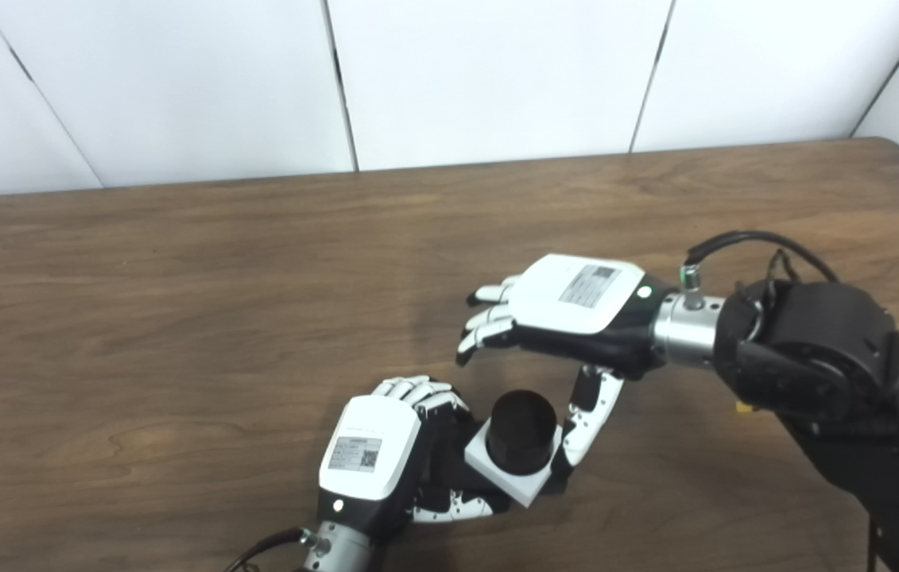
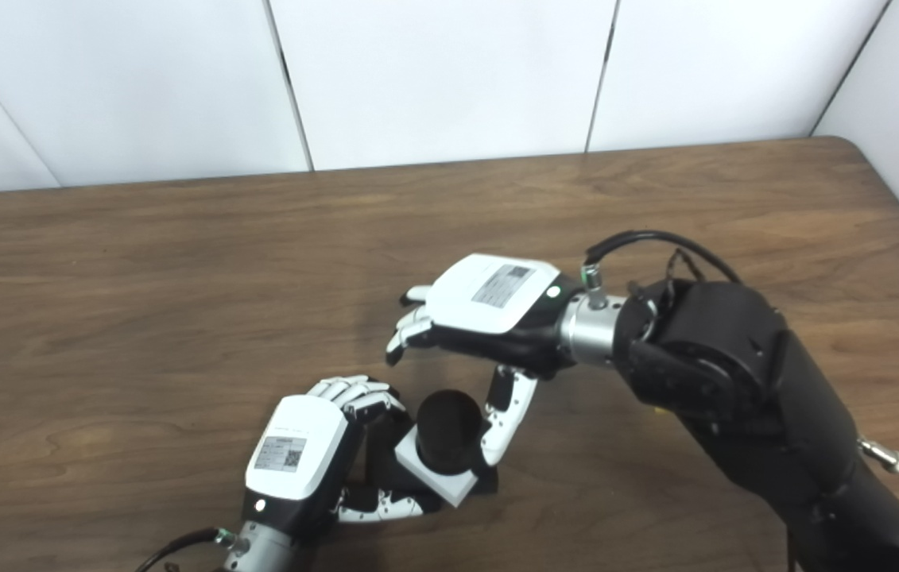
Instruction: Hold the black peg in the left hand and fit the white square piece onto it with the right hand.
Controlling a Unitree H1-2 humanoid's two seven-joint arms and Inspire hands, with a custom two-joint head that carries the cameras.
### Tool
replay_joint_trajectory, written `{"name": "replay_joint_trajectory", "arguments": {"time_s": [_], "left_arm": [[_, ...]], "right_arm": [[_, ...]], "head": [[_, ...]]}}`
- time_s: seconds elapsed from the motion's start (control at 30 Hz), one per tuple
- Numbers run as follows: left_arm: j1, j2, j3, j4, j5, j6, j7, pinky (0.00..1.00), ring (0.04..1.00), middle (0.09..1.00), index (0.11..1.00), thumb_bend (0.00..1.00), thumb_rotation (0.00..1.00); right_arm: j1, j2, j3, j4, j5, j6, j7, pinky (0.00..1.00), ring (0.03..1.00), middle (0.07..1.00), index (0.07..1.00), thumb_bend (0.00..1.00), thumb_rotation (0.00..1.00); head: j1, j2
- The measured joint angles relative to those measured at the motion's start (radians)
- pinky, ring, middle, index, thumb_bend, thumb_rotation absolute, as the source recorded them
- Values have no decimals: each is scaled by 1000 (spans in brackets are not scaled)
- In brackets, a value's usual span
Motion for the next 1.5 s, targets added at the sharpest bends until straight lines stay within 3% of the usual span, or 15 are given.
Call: {"name": "replay_joint_trajectory", "arguments": {"time_s": [0.13,0.27,0.53,0.77,0.87,0.93,1.0,1.13,1.2,1.27,1.33,1.5], "left_arm": [[1,-3,11,-5,25,5,-19,789,799,773,713,869,627],[4,-7,32,-25,38,13,-54,816,818,797,769,968,674],[5,-4,84,-92,52,47,-187,858,852,841,861,1000,696],[15,5,174,-133,8,60,-227,825,834,844,895,1000,724],[37,9,249,-163,-122,63,-225,775,834,847,898,1000,666],[52,15,302,-190,-254,70,-228,698,832,874,912,1000,670],[61,16,350,-219,-388,90,-247,686,832,881,914,1000,678],[71,23,437,-248,-642,118,-269,801,878,885,911,1000,692],[75,25,491,-248,-755,116,-261,821,870,864,889,999,718],[80,26,537,-246,-853,90,-235,810,859,856,877,903,760],[84,27,578,-243,-928,69,-207,840,865,862,878,852,828],[96,16,652,-184,-1136,49,-150,849,861,863,855,742,949]], "right_arm": [[13,0,-30,0,7,12,-13,916,957,861,802,1000,471],[23,-1,-49,-1,15,26,-14,923,965,858,807,1000,462],[25,0,-58,-1,14,42,-39,911,967,854,806,1000,484],[30,2,-58,2,17,46,-63,911,963,855,809,1000,486],[47,9,-81,11,48,85,-74,900,973,870,826,997,494],[59,9,-107,18,79,128,-75,857,986,891,849,933,598],[62,6,-134,37,134,173,-75,838,987,898,856,904,643],[94,-10,-207,81,233,255,-104,809,954,899,864,815,813],[133,-12,-260,119,274,269,-153,821,926,892,861,713,886],[187,-9,-309,141,295,274,-228,828,906,894,870,665,973],[248,15,-364,163,327,276,-311,834,905,906,880,616,993],[400,181,-496,218,465,276,-526,864,925,941,917,514,1000]], "head": [[8,0],[15,-2],[32,-3],[51,-9],[52,-11],[49,-15],[49,-15],[49,-17],[46,-21],[45,-23],[43,-26],[34,-29]]}}
